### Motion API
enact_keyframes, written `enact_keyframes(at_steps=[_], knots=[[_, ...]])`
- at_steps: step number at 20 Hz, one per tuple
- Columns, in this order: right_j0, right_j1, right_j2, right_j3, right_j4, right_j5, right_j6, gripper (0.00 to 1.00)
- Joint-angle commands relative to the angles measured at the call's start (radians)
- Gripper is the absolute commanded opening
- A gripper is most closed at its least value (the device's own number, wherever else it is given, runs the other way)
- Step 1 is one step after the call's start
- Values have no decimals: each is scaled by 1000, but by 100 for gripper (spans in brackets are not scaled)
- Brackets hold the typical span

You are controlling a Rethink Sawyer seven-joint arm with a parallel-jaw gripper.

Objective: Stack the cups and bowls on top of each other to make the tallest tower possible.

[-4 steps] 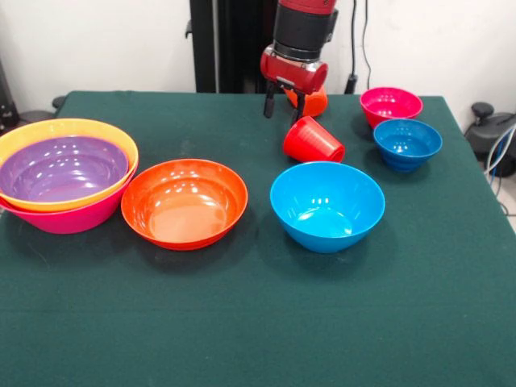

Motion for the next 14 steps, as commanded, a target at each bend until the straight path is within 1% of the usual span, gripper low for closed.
enact_keyframes(at_steps=[1, 2, 3, 4, 5, 6, 7, 8, 10, 11, 13, 14], knots=[[-99, 23, 168, -11, -102, -61, 134, 100], [-140, 11, 208, 0, -137, -64, 132, 100], [-163, 6, 228, 7, -159, -67, 132, 100], [-207, -2, 265, 21, -198, -68, 128, 100], [-229, -7, 280, 28, -223, -71, 127, 100], [-282, -13, 319, 44, -273, -76, 122, 100], [-314, -16, 343, 55, -304, -77, 120, 100], [-378, -25, 389, 77, -356, -70, 113, 100], [-481, -49, 458, 118, -433, -43, 97, 100], [-520, -61, 485, 136, -457, -26, 90, 100], [-648, -102, 581, 190, -507, 46, 59, 100], [-723, -122, 640, 217, -529, 92, 34, 100]])
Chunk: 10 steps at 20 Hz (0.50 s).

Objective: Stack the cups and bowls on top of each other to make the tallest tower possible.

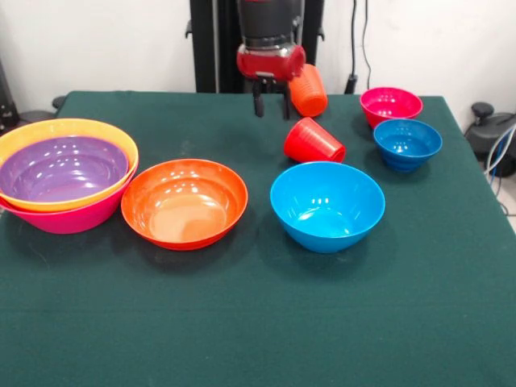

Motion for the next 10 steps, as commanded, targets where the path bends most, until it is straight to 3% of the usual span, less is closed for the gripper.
enact_keyframes(at_steps=[1, 8, 10], knots=[[-285, -80, 368, 158, -174, 126, 22, 100], [-597, -60, 598, 236, -221, 301, -109, 100], [-652, 4, 620, 219, -271, 311, -132, 100]])
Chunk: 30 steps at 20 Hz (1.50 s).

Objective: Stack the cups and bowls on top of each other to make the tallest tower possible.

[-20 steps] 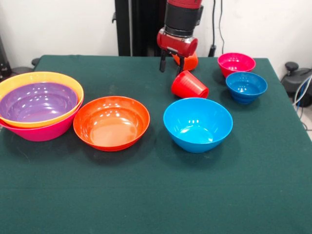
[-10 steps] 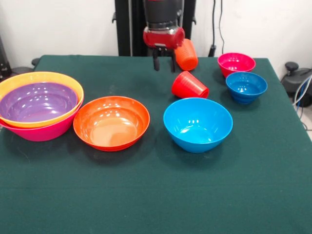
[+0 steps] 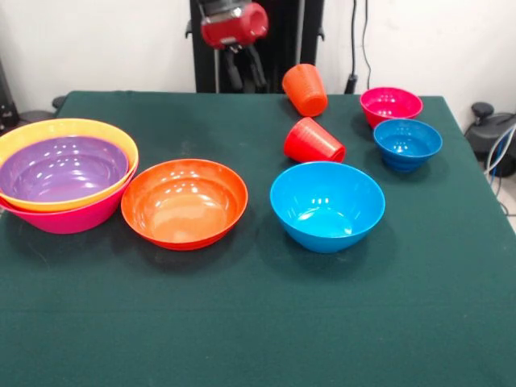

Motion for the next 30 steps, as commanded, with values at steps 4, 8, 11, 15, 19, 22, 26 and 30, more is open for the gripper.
enact_keyframes(at_steps=[4, 8, 11, 15, 19, 22, 26, 30], knots=[[-279, 258, 366, 24, -232, 259, -169, 100], [-358, 408, 393, -29, -330, 301, -191, 100], [-391, 494, 392, -71, -392, 315, -204, 100], [-438, 609, 401, -120, -466, 333, -215, 100], [-472, 698, 408, -158, -514, 357, -233, 100], [-492, 743, 419, -179, -529, 376, -249, 100], [-481, 713, 423, -189, -552, 359, -220, 100], [-450, 644, 427, -190, -572, 323, -179, 100]])
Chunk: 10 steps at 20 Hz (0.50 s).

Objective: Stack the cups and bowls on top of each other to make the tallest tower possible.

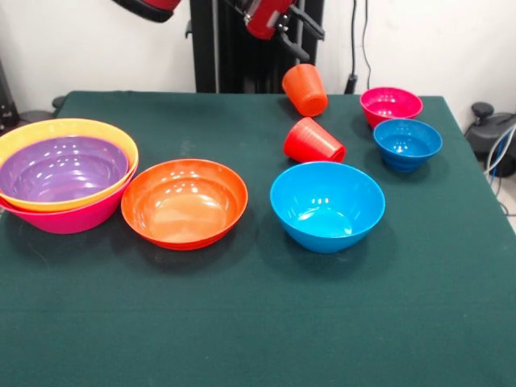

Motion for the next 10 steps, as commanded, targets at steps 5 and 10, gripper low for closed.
enact_keyframes(at_steps=[5, 10], knots=[[83, -34, 65, -173, -133, 61, -153, 100], [100, -38, 57, -192, -166, 35, -128, 100]])
